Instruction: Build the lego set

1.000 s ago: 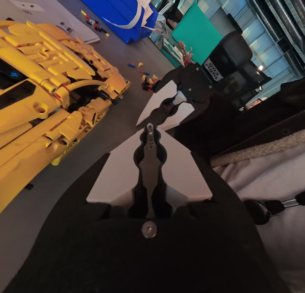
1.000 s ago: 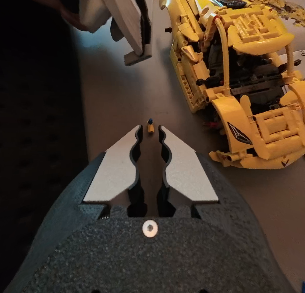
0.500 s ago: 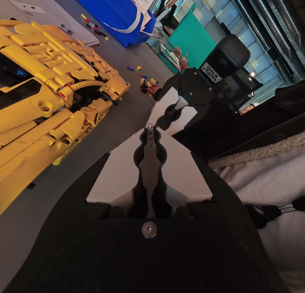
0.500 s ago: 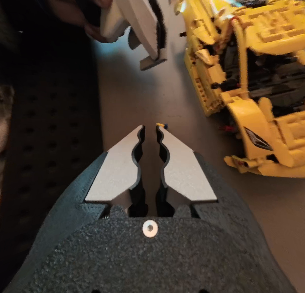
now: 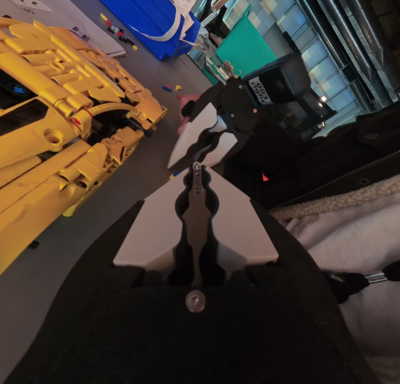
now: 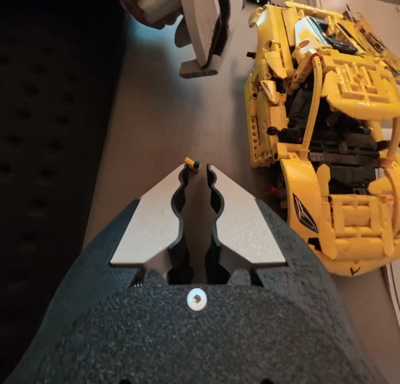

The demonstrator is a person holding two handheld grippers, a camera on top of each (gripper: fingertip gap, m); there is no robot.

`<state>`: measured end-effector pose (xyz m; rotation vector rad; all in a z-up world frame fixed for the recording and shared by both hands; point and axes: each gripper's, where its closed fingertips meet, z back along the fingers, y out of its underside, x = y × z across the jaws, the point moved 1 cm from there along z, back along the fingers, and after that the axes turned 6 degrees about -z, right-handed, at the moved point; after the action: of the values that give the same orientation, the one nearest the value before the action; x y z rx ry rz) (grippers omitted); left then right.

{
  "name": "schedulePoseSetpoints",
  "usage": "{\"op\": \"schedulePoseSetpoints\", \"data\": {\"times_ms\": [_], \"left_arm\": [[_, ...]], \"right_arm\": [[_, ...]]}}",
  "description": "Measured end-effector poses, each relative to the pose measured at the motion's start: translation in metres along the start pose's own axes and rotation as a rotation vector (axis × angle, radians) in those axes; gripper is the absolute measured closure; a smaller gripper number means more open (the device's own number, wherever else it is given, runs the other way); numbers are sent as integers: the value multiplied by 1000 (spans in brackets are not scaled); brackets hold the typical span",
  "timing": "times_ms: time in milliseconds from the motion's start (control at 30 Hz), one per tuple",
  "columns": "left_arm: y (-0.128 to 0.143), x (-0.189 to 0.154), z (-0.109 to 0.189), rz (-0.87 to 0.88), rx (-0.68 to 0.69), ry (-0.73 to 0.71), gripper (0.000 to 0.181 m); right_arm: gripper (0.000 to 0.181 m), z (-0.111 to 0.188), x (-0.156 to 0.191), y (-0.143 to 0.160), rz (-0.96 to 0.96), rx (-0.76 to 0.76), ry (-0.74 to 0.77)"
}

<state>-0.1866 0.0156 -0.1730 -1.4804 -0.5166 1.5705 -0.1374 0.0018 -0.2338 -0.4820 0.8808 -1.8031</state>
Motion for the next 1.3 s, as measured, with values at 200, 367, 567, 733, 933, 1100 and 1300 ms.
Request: {"op": "schedulePoseSetpoints", "data": {"times_ms": [200, 367, 567, 733, 933, 1100, 1300], "left_arm": [[2, 0, -1, -3, 11, 0, 174], [2, -1, -1, 2, 11, 6, 174], [-1, -7, -2, 3, 0, 41, 174], [-10, -18, 0, 60, -57, 142, 174], [-1, -24, -8, 25, 2, 145, 174], [0, -30, -11, 0, 19, 163, 174], [1, -33, -14, -21, 30, 163, 174]], "right_arm": [[175, -8, 7, -1, 63, 35, -131], [175, 11, 14, -5, -45, 121, -203], [175, 40, 25, -27, -329, 148, -432], [175, 32, 29, -32, -403, 254, -501], [175, 29, 34, -56, -337, 301, -538], [175, 32, 31, -64, -326, 311, -534], [175, 29, 31, -60, -303, 341, -509]]}}
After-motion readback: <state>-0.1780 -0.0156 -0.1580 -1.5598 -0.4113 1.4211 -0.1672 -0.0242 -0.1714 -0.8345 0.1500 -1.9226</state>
